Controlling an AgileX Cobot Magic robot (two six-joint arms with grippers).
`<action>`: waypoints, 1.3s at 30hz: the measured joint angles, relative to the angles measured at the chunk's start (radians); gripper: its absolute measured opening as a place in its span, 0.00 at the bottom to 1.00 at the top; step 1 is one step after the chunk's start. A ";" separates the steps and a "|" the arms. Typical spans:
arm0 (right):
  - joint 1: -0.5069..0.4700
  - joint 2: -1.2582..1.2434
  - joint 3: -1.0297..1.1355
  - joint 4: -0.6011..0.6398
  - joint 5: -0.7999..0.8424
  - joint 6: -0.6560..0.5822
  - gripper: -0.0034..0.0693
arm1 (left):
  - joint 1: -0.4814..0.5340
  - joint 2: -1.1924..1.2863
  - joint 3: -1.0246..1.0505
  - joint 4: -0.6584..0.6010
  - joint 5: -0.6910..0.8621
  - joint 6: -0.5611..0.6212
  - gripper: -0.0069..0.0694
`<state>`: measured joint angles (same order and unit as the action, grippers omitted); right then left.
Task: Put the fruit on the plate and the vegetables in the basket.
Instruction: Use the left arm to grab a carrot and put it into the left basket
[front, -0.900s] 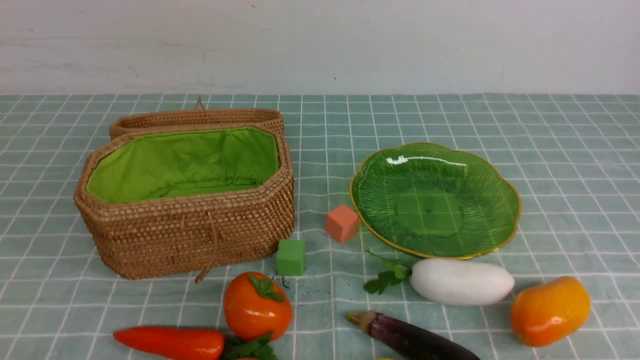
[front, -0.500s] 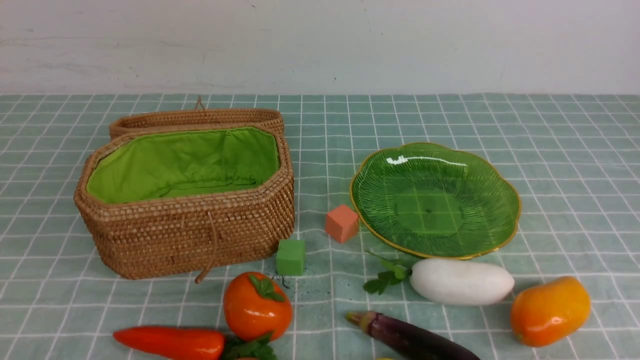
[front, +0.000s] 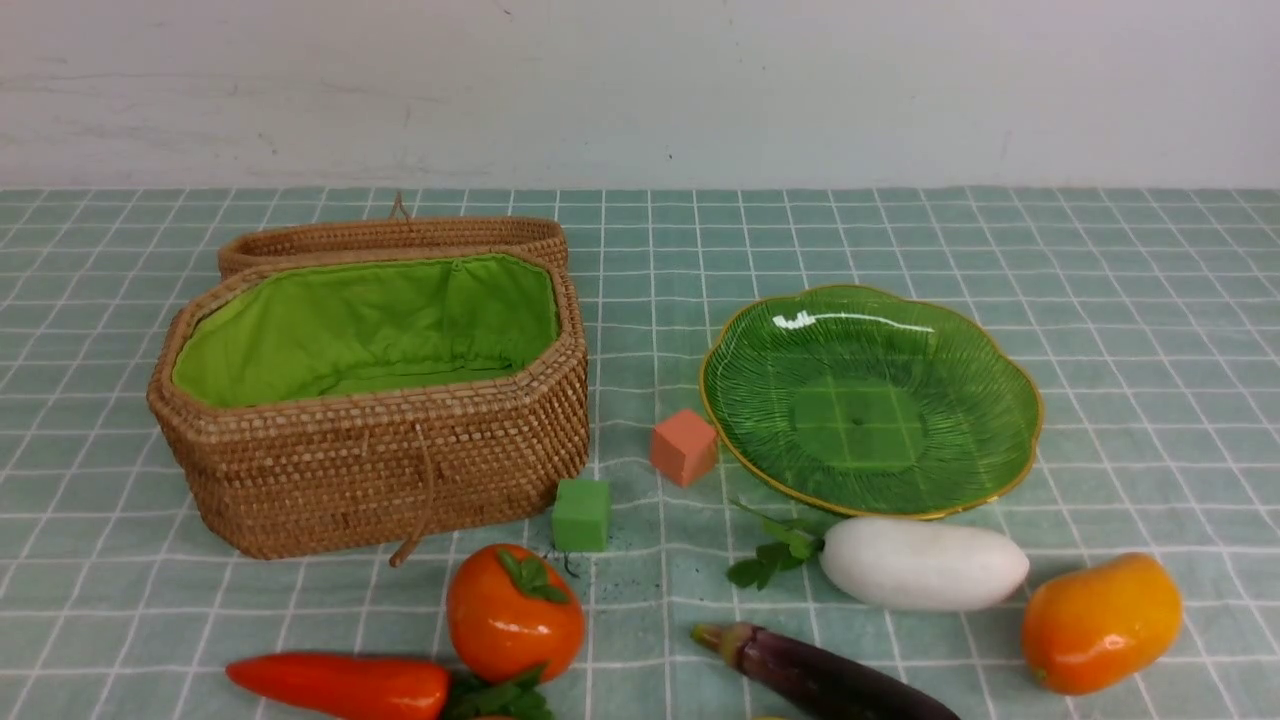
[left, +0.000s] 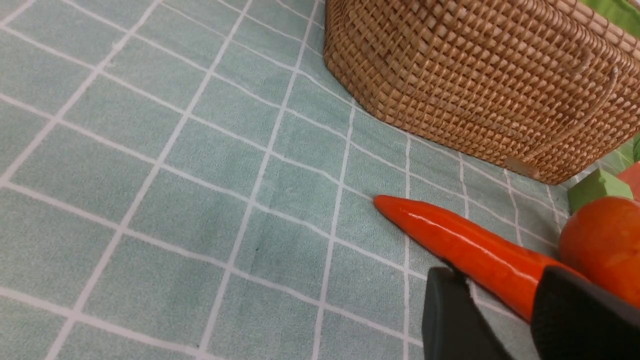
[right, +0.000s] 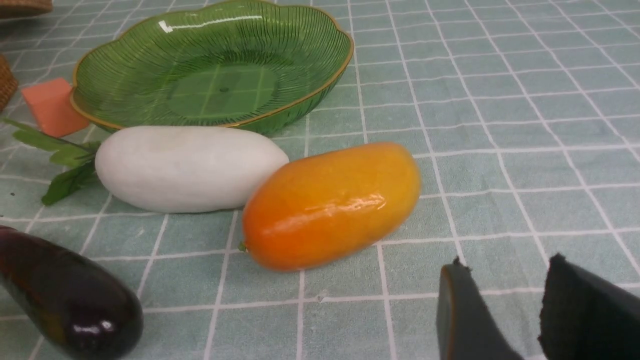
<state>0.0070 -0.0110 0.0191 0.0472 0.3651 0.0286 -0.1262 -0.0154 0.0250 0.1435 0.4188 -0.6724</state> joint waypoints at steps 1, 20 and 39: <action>0.000 0.000 0.000 0.000 0.000 0.000 0.38 | 0.000 0.000 0.001 0.031 -0.004 0.005 0.40; 0.000 0.000 0.000 0.000 0.000 0.000 0.38 | 0.000 0.000 -0.119 0.058 -0.533 -0.106 0.40; 0.000 0.000 0.000 0.000 0.000 0.000 0.38 | 0.000 0.505 -0.807 0.133 0.543 -0.069 0.40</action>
<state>0.0070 -0.0110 0.0191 0.0472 0.3651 0.0286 -0.1262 0.4897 -0.7825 0.2768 0.9614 -0.7414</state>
